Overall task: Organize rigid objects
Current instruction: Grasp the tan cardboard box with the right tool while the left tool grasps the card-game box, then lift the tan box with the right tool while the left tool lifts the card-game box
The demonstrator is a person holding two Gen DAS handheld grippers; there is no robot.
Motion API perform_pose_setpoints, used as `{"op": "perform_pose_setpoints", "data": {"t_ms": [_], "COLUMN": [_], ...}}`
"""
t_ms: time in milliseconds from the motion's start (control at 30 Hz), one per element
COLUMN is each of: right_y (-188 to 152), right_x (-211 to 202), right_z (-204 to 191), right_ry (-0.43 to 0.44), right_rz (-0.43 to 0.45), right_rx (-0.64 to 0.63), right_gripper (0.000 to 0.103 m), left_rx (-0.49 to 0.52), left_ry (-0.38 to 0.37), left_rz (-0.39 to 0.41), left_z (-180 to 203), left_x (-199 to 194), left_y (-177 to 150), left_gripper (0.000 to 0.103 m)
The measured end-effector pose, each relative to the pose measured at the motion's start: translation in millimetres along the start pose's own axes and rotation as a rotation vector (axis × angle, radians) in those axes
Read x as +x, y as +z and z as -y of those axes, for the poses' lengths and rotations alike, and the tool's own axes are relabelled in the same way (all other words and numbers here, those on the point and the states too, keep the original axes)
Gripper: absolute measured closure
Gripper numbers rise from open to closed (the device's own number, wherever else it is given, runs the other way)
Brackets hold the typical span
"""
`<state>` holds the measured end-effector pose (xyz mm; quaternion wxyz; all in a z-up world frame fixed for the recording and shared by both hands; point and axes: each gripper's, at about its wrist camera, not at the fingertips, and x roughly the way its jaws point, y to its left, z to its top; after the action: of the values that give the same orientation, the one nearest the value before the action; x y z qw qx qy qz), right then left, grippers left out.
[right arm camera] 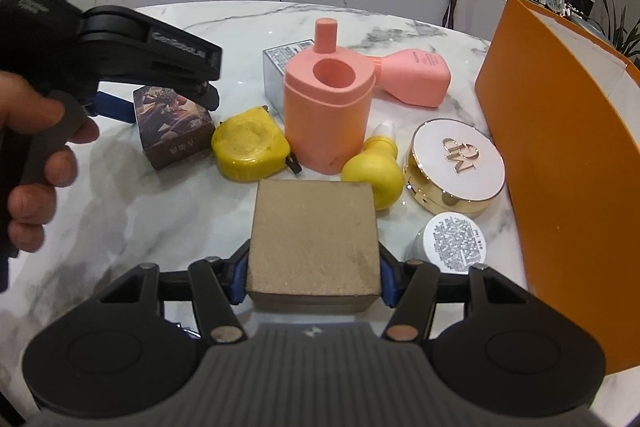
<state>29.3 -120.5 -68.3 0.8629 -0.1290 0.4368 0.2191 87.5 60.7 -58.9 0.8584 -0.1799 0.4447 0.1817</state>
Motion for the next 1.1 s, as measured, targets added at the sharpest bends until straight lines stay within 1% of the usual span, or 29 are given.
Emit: {"op": "perform_pose_setpoints", "data": {"t_ms": [100,233,367,500,600,700,767,800,867,933,1067,1100], "right_y": [-0.9,-2.8,-3.6,-3.4,-2.6,-2.1,-2.1,-2.3,-2.4,-1.9,0.1,0.3], "right_x": [-0.7,-1.1,-0.1,1.1,1.0,1.2,1.7,2.2,3.7,5.1,6.1,6.2], "right_z": [-1.0,-0.9,0.9,2.3,2.3,1.1,1.0,0.8,0.8,0.7,-1.4,-2.0], "right_ry": [-0.011,-0.023,-0.023,-0.025,-0.027,-0.03,-0.031,-0.031,-0.033,-0.033,-0.036,-0.037], "right_rz": [0.008,0.025,0.032,0.03,0.027,0.026,0.025,0.024,0.021,0.018,0.019,0.019], "right_rx": [-0.017,-0.042,-0.065,-0.073,-0.075,-0.08,-0.083,-0.084,-0.085,-0.084,-0.083,-0.083], "right_gripper": [0.044,0.044,0.043,0.043,0.043,0.043,0.042,0.04,0.039,0.039,0.039,0.038], "left_rx": [0.034,0.076,0.122,0.192,0.274,0.37,0.434,0.45,0.448,0.481,0.543,0.556], "left_ry": [0.033,0.034,0.006,-0.044,-0.094,-0.133,-0.142,-0.144,-0.135,-0.126,-0.161,-0.176], "left_rz": [0.029,0.049,0.03,0.017,-0.002,-0.045,-0.062,-0.058,-0.032,-0.015,-0.057,-0.059], "left_z": [6.7,7.8,3.3,-6.2,-13.7,-19.7,-20.6,-21.4,-24.0,-24.4,-32.4,-35.1], "left_x": [1.9,2.5,1.8,-0.4,-2.5,-4.4,-5.1,-5.4,-5.8,-5.8,-4.8,-4.0], "left_y": [-4.3,-6.7,-4.8,-6.1,-6.1,-3.4,-3.7,-6.6,-10.4,-13.3,-3.4,-1.5], "left_gripper": [0.003,0.003,0.003,0.003,0.003,0.003,0.003,0.003,0.003,0.003,0.004,0.009]}}
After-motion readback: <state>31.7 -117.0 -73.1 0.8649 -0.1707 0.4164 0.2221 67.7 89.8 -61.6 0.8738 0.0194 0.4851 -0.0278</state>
